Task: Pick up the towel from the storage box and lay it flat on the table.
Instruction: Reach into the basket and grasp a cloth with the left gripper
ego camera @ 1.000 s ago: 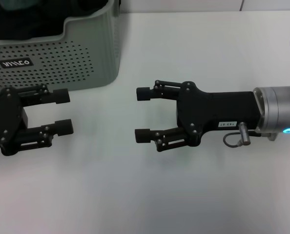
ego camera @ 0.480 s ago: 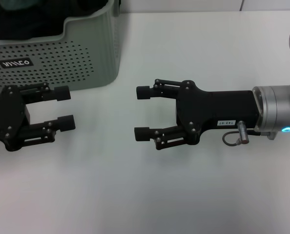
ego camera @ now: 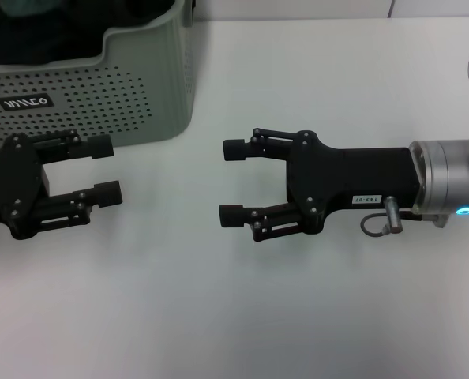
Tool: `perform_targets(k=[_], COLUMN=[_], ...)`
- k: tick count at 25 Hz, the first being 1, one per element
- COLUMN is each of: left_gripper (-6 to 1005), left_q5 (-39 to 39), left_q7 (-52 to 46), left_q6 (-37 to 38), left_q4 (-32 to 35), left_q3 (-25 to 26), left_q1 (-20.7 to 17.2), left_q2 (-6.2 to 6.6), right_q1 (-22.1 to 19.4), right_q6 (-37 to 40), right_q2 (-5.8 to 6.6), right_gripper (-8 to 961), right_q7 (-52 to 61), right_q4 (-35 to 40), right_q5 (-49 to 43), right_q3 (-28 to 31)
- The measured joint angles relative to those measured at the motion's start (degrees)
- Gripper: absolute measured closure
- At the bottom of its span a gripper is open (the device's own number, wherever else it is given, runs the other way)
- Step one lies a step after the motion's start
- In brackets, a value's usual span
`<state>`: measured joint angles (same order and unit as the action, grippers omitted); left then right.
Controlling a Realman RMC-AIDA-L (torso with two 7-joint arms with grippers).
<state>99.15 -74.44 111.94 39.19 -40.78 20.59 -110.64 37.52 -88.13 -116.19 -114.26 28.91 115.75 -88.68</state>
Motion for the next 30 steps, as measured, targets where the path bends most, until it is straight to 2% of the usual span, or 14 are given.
perform_targets(k=[21,26,30], left_gripper=[342,343,344], left_q5=[-0.9,-6.3,-11.1], left_q7=[-0.3,-4.2,-13.0], left_q6=[0.3,0.4,0.0], left_q4=[0.7,6.6,17.0], left_q3=[0.0,0.0,0.1], left_q1=[-1.6,-2.9,-4.0], left_q2=[-0.92,-2.13,-4.22], right_q1=[-0.7,-2.5,-4.7], right_q6=[-0.3,2.3,4.7], right_q2=[0.00,0.06,-0.01], right_gripper=[66,66,66], right_q7=[0.0,-0.8,-1.5], right_q4=[0.0,0.0,-0.1], right_q5=[0.0,0.4,0.7], right_q3=[0.1,1.2,3.8])
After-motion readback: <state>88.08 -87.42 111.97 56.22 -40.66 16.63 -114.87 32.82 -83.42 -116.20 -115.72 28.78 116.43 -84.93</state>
